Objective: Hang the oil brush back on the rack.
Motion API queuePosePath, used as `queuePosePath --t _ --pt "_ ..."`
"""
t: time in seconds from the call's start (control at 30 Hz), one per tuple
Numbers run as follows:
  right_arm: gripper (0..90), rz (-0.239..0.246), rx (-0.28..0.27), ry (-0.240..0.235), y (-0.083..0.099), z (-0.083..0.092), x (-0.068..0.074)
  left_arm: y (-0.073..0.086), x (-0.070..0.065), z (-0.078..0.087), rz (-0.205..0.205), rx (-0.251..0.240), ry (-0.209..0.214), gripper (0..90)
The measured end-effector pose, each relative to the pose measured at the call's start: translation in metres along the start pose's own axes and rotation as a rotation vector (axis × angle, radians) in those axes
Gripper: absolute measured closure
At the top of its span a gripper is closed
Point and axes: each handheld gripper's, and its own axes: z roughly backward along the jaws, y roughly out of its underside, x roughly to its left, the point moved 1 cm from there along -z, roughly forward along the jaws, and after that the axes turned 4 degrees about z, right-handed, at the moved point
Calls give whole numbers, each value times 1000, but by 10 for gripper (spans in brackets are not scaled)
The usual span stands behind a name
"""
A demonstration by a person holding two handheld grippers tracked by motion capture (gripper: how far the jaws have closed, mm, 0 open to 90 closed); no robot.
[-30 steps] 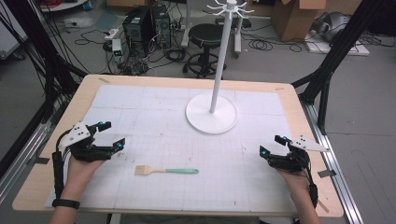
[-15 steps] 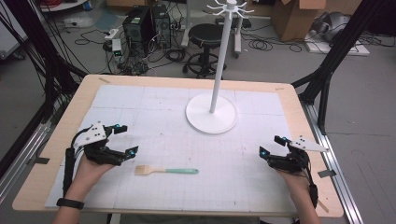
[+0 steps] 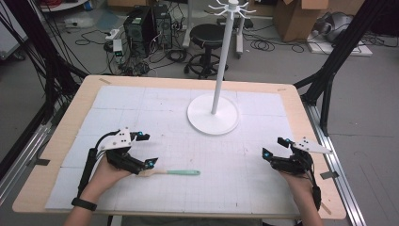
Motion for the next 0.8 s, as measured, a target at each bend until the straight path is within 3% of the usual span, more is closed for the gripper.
queuePosePath --t 0.17,0.33,0.47,0.8 --pt "156 2 2 2 1 1 -1 1 -7 -12 -24 45 33 113" --pt "157 -3 -1 6 1 1 -1 5 -14 -24 -59 124 82 114" --pt "157 0 3 5 1 1 -1 8 -17 -31 -79 167 95 114" --pt "157 -3 3 5 2 1 -1 11 -20 -36 -86 207 136 211"
